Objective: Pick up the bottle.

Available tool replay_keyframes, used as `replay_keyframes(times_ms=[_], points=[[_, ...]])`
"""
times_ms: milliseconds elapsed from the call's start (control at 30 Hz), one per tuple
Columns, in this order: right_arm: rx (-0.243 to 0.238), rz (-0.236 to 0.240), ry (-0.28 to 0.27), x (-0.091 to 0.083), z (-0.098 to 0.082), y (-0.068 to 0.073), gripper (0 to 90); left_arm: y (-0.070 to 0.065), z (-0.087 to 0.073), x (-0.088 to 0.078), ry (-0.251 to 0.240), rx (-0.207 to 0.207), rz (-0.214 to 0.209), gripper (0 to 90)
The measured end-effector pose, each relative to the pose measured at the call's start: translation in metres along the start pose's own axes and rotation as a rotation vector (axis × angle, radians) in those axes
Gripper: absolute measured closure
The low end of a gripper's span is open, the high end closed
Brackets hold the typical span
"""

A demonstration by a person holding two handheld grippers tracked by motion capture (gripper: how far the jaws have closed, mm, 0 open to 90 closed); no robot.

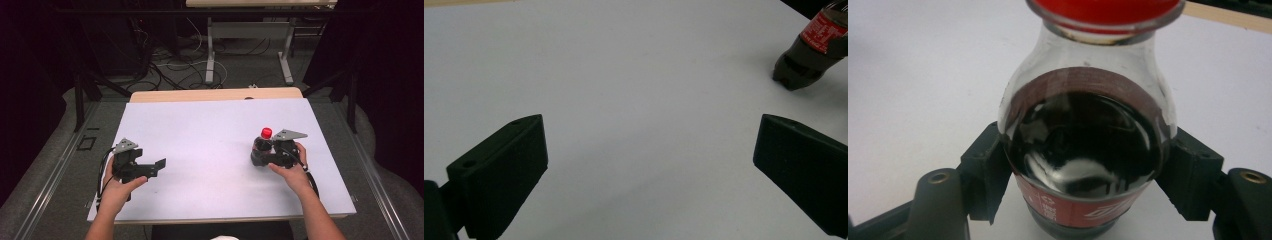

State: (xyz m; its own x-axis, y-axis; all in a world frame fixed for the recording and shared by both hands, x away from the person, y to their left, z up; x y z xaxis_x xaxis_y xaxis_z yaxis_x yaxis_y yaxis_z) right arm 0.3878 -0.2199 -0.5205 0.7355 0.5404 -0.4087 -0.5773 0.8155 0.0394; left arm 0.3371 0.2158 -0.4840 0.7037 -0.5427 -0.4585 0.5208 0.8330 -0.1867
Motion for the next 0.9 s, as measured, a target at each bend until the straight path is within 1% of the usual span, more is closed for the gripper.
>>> replay_keyframes(times_ms=[33, 67, 100, 133, 167, 200, 233, 267, 300, 333, 367, 400, 433, 500, 533, 567, 600, 633, 667, 700, 733, 767, 800, 833, 867, 900], points=[[-0.02, 0.004, -0.004, 0.001, 0.002, 0.003, 29.7, -0.001, 0.0, 0.0, 0.0, -0.002, -0.002, 1.3], [-0.032, 0.003, 0.0, 0.0, 0.003, 0.007, 29.8, -0.001, 0.0, 0.001, -0.001, 0.004, 0.0, 1.3], [-0.04, 0.011, 0.001, 0.0, 0.005, 0.011, 29.7, -0.002, 0.0, 0.001, 0.004, -0.001, -0.006, 1.3], [-0.053, 0.024, 0.002, 0.0, 0.009, 0.019, 29.7, -0.003, 0.0, 0.002, 0.0, 0.002, -0.008, 1.4], [-0.053, 0.024, 0.002, 0.0, 0.009, 0.019, 29.7, -0.005, 0.0, 0.003, 0.003, 0.002, -0.015, 1.4], [-0.059, 0.033, 0.0, -0.001, 0.011, 0.024, 29.7, -0.006, 0.0, 0.004, 0.0, 0.006, -0.02, 1.5], [-0.07, 0.04, 0.007, -0.001, 0.012, 0.029, 29.7, -0.008, 0.0, 0.004, 0.0, -0.009, -0.032, 1.7], [-0.08, 0.05, 0.004, -0.001, 0.014, 0.033, 29.7, -0.01, 0.0, 0.006, -0.01, -0.011, -0.029, 1.7], [-0.093, 0.061, 0.004, -0.002, 0.015, 0.038, 29.7, -0.012, 0.0, 0.007, -0.004, -0.01, -0.039, 1.7], [-0.107, 0.088, 0.009, -0.002, 0.018, 0.049, 29.7, -0.015, 0.0, 0.008, -0.008, -0.014, -0.049, 1.7], [-0.107, 0.088, 0.009, -0.002, 0.018, 0.049, 29.7, -0.018, 0.001, 0.009, -0.001, -0.009, -0.061, 1.7], [-0.131, 0.11, 0.013, -0.001, 0.021, 0.059, 29.7, -0.022, 0.001, 0.01, 0.001, -0.002, -0.07, 1.8], [-0.131, 0.11, 0.013, -0.001, 0.021, 0.059, 29.7, -0.025, 0.002, 0.011, -0.002, 0.008, -0.075, 1.8], [-0.148, 0.133, 0.02, -0.001, 0.023, 0.068, 29.7, -0.032, 0.005, 0.012, 0.001, 0.018, -0.1, 2.8], [-0.165, 0.16, 0.028, -0.001, 0.024, 0.077, 29.7, -0.038, 0.009, 0.013, -0.004, 0.053, -0.114, 5.4], [-0.17, 0.179, 0.036, -0.001, 0.024, 0.081, 29.7, -0.042, 0.012, 0.013, -0.011, 0.057, -0.124, 7.1], [-0.17, 0.179, 0.036, -0.001, 0.024, 0.081, 29.7, -0.042, 0.012, 0.013, -0.011, 0.057, -0.124, 10.3], [-0.185, 0.196, 0.03, 0.0, 0.024, 0.089, 29.7, -0.05, 0.019, 0.014, -0.027, 0.077, -0.136, 15.1], [-0.193, 0.198, 0.034, 0.0, 0.025, 0.093, 29.7, -0.05, 0.019, 0.014, -0.027, 0.077, -0.136, 16.9], [-0.201, 0.212, 0.034, 0.0, 0.025, 0.096, 29.7, -0.054, 0.023, 0.014, -0.035, 0.081, -0.15, 16.7], [-0.201, 0.212, 0.034, 0.0, 0.025, 0.096, 29.7, -0.058, 0.027, 0.014, -0.041, 0.089, -0.171, 16.7], [-0.204, 0.23, 0.027, 0.0, 0.025, 0.102, 29.7, -0.068, 0.034, 0.016, -0.047, 0.1, -0.22, 17.3], [-0.206, 0.238, 0.024, 0.0, 0.025, 0.105, 29.7, -0.073, 0.038, 0.017, -0.047, 0.118, -0.241, 17.7], [-0.209, 0.243, 0.018, 0.0, 0.025, 0.107, 29.7, -0.079, 0.041, 0.018, -0.047, 0.124, -0.259, 18.9], [-0.209, 0.243, 0.018, 0.0, 0.025, 0.107, 29.7, -0.079, 0.041, 0.018, -0.047, 0.124, -0.259, 19.3], [-0.208, 0.263, 0.019, 0.0, 0.024, 0.111, 29.7, -0.085, 0.045, 0.019, -0.05, 0.146, -0.281, 19.5]])
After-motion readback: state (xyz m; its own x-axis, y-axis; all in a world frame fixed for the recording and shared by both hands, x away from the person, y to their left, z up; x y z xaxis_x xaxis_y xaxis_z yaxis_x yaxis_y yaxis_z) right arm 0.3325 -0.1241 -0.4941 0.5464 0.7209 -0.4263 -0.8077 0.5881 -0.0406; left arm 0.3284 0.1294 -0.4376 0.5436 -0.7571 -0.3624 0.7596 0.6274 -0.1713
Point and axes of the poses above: each handheld gripper's, and its own axes: x roughly forward along the jaws, z roughly out of its top, y roughly to its left, the point moved 2 cm from there along x, roughly forward along the jaws, and after that the axes turned 9 degrees about -y, right-handed, at the moved point
